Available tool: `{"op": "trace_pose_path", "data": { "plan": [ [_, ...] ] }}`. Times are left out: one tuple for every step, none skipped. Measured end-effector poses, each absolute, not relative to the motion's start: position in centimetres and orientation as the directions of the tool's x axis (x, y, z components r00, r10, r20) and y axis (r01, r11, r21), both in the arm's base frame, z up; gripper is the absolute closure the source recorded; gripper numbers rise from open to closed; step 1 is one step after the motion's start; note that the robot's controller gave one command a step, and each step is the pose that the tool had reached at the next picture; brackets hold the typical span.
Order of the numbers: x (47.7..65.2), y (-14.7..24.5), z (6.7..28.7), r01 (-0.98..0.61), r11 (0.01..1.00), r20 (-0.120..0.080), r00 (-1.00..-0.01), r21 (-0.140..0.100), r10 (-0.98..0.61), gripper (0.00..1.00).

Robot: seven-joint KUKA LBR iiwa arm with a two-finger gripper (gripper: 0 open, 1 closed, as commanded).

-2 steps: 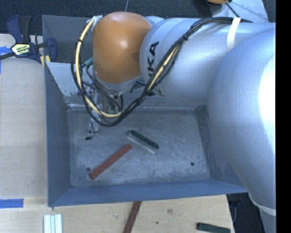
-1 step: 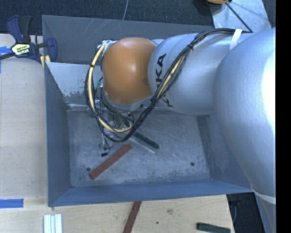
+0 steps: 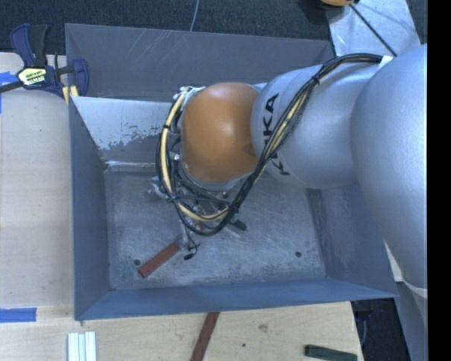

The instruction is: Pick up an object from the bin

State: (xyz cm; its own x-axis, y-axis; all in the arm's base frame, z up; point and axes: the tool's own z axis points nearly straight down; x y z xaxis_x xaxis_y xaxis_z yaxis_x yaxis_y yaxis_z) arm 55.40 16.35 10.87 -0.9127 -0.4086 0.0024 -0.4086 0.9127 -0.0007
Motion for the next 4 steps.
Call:
{"op": "trace_pose_path", "data": {
  "plan": [
    [56.2, 15.1, 12.6, -0.678, 0.735, -0.005, -0.735, -0.001, -0.678, 0.0],
    [53.5, 17.8, 7.7, -0.626, 0.779, -0.005, -0.779, -0.001, -0.626, 0.0],
    [54.4, 19.1, 7.3, -0.879, 0.477, -0.008, -0.477, -0.005, -0.879, 1.0],
    [54.4, 19.1, 7.3, -0.879, 0.478, -0.008, -0.478, -0.004, -0.879, 1.0]
  ]
}}
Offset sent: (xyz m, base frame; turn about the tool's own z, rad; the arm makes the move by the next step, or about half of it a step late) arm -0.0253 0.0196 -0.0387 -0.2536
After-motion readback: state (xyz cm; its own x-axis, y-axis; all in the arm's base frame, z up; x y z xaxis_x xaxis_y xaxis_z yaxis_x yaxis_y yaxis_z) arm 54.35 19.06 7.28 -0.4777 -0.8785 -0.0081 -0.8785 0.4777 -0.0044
